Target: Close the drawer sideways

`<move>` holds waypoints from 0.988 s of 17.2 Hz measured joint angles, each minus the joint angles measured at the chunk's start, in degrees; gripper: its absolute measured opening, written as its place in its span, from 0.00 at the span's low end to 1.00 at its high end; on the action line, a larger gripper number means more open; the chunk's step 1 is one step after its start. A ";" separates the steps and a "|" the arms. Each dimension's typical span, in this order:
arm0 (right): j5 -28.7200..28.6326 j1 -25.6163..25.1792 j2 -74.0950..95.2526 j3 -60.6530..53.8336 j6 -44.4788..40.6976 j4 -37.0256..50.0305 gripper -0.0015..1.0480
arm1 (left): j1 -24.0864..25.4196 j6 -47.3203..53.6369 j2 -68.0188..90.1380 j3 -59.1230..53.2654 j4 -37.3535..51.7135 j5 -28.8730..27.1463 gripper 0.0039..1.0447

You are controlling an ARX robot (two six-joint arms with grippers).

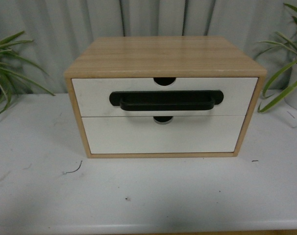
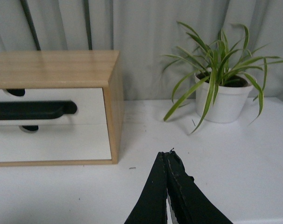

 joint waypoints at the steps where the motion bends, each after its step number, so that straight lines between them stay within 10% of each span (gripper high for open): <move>1: -0.02 0.02 0.02 0.00 -0.02 0.22 0.02 | 0.00 0.02 -1.16 0.00 -1.07 0.04 0.01; 13: -0.02 0.02 -0.02 0.00 0.00 0.35 0.02 | 0.00 0.17 -13.66 0.07 -14.58 0.00 0.01; 17: 0.00 0.02 -0.02 0.00 0.00 0.37 0.37 | 0.00 0.17 -13.66 0.07 -14.58 0.00 0.28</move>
